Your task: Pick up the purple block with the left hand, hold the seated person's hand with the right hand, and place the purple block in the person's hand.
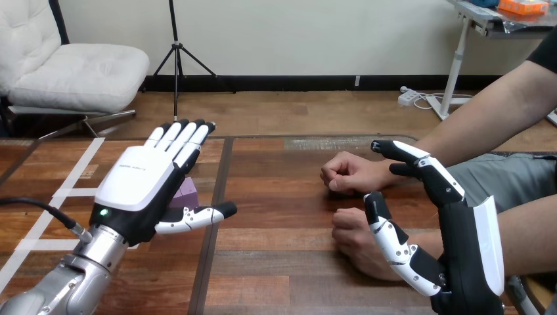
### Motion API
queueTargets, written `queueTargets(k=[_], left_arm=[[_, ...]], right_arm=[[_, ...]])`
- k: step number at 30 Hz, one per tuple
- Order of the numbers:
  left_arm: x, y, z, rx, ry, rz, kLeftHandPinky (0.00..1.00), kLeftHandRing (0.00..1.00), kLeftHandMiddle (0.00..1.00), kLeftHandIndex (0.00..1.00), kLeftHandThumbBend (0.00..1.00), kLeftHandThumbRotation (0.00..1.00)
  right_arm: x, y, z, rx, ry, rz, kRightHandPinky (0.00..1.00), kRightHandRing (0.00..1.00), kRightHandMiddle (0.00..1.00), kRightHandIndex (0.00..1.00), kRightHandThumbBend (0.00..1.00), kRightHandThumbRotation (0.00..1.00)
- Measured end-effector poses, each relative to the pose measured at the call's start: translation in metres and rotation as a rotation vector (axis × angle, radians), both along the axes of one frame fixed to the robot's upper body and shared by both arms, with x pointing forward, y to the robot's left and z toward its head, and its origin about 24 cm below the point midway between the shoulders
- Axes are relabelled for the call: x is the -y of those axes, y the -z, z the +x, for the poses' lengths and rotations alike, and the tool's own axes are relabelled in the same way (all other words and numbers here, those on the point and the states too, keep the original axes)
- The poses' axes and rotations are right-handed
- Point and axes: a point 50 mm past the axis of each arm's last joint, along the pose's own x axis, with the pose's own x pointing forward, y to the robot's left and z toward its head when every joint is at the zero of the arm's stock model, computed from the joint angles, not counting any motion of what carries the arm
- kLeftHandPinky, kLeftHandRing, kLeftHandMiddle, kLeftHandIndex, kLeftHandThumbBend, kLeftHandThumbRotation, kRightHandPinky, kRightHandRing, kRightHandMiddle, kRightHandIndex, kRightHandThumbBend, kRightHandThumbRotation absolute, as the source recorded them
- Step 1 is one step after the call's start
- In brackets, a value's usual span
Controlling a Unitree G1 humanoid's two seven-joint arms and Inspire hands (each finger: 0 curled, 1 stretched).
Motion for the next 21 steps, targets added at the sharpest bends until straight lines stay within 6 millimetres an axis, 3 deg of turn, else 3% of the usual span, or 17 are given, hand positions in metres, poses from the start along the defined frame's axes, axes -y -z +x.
queueTargets(k=[21], left_arm=[[0.0006,0.0059,0.0019,-0.026,-0.011,0.017,1.00,1.00,1.00,1.00,0.72,1.00]], right_arm=[[0.0009,0.0000,0.0001,0.000,0.004,-0.003,0.71,0.77,0.77,0.73,0.35,0.45]])
